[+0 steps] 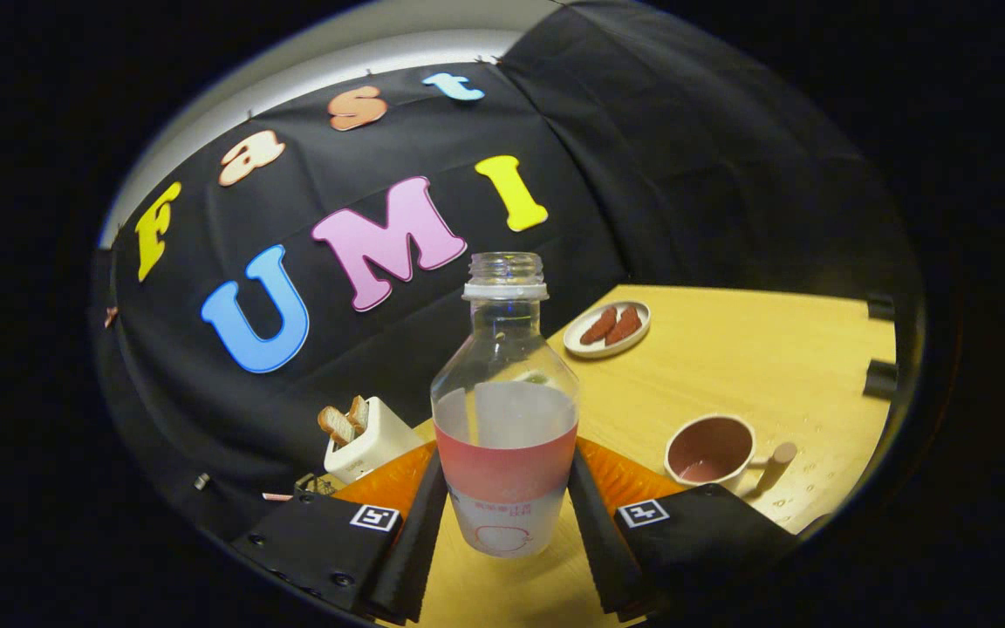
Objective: Take the bottle from table, then pour the juice into the cup, finally place the bottle on the coaster
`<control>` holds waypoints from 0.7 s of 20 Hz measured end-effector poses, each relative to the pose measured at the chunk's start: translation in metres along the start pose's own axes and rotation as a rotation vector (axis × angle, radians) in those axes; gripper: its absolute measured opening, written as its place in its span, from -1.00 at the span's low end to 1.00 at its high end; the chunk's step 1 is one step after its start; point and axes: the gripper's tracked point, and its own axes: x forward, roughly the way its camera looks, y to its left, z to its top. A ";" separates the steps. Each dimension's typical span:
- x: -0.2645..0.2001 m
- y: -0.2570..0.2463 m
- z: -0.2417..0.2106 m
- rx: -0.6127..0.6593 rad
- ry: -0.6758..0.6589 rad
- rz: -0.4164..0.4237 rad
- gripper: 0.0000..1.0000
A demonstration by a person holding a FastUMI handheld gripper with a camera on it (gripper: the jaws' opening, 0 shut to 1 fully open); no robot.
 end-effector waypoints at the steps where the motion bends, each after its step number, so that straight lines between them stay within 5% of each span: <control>1: 0.001 0.006 0.009 -0.073 -0.041 -0.005 0.51; 7: 0.019 0.049 0.027 -0.399 -0.200 -0.023 0.50; 14: 0.087 0.056 0.001 -0.393 -0.281 -0.016 0.51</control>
